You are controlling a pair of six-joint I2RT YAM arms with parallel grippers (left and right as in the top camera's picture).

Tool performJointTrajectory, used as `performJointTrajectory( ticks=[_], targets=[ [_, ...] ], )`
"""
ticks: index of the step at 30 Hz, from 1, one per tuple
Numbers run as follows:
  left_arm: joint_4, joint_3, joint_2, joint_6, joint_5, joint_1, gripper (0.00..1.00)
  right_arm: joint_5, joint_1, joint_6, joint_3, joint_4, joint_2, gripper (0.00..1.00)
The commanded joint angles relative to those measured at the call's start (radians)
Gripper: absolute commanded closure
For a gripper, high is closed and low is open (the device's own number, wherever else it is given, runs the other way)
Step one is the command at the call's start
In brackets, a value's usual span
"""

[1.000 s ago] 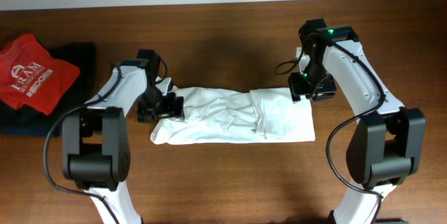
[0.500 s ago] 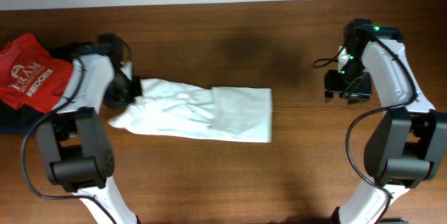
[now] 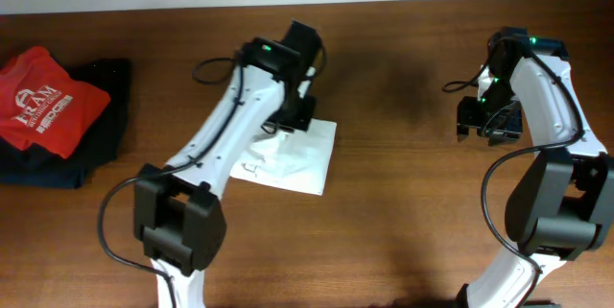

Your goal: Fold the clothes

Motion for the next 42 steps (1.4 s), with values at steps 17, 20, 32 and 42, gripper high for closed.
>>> performJointTrajectory(
  ticks=[17,20,32,42],
  targets=[
    [0.087,0.288,0.152,0.022,0.113,0.308,0.50,-0.625,0.166,-0.233,0.013,0.113,-0.017,0.28],
    [0.087,0.288,0.267,0.076,0.124,0.306,0.50,-0.626,0.330,-0.232,0.005,0.156,-0.006,0.32],
    [-0.031,0.288,0.462,0.085,0.119,0.299,0.55,-0.723,0.679,-0.244,-0.083,0.293,0.214,0.41],
    [-0.349,0.297,0.457,-0.009,0.122,0.222,0.65,0.158,0.424,-0.196,0.035,0.282,0.215,0.31]
  ],
)
